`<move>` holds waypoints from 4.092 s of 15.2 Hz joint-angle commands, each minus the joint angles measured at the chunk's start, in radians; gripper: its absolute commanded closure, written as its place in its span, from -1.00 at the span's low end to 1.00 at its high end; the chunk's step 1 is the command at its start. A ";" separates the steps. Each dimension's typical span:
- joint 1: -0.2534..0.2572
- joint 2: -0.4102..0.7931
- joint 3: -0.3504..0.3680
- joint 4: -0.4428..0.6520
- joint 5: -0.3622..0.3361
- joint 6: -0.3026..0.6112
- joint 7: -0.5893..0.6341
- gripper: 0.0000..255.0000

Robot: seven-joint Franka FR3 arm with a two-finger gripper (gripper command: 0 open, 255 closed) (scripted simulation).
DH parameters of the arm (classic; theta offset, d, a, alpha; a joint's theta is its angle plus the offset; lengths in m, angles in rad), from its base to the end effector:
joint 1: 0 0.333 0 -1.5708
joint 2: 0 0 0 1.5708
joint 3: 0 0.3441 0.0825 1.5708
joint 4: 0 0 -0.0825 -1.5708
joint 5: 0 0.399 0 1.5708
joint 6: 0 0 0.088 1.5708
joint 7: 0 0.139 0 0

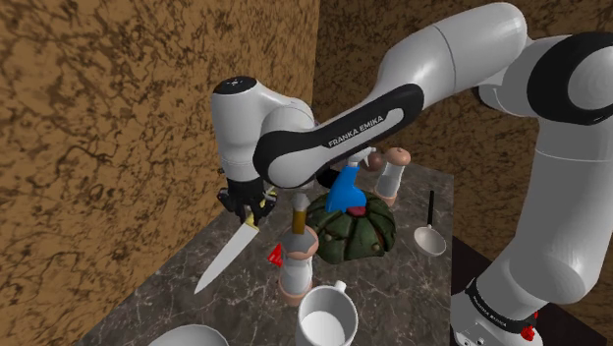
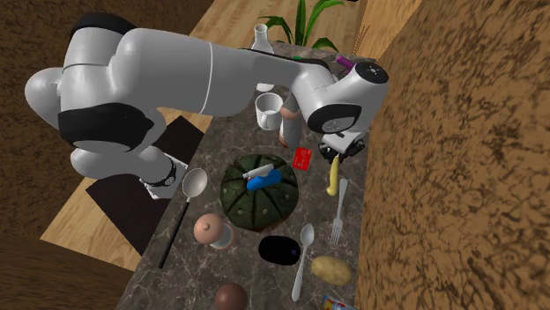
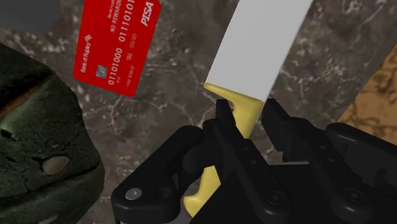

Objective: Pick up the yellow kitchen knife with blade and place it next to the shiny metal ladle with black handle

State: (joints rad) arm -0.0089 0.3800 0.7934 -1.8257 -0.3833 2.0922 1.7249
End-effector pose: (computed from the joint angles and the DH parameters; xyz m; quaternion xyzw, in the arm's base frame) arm 0.5023 0.4118 0.3684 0.9230 -0.3832 0.0338 0.0017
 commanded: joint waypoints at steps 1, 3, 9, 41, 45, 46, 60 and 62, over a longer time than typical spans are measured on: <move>-0.004 -0.012 0.007 0.016 0.013 -0.024 -0.010 1.00; -0.008 -0.023 0.012 0.029 0.024 -0.045 -0.019 1.00; -0.016 -0.053 0.027 0.076 0.055 -0.112 -0.042 1.00; 0.373 -1.486 -0.209 -0.931 0.846 -0.351 -0.354 1.00; 0.386 -1.481 -0.179 -0.979 0.875 -0.299 -0.354 1.00; 0.389 -1.479 -0.171 -0.990 0.882 -0.286 -0.354 1.00; 0.425 -1.396 -0.044 -1.126 1.005 -0.075 -0.355 1.00; 0.425 -1.396 -0.044 -1.126 1.004 -0.075 -0.355 1.00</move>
State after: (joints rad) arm 0.4147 -1.0176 0.7476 -2.9447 0.6190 2.0158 1.3701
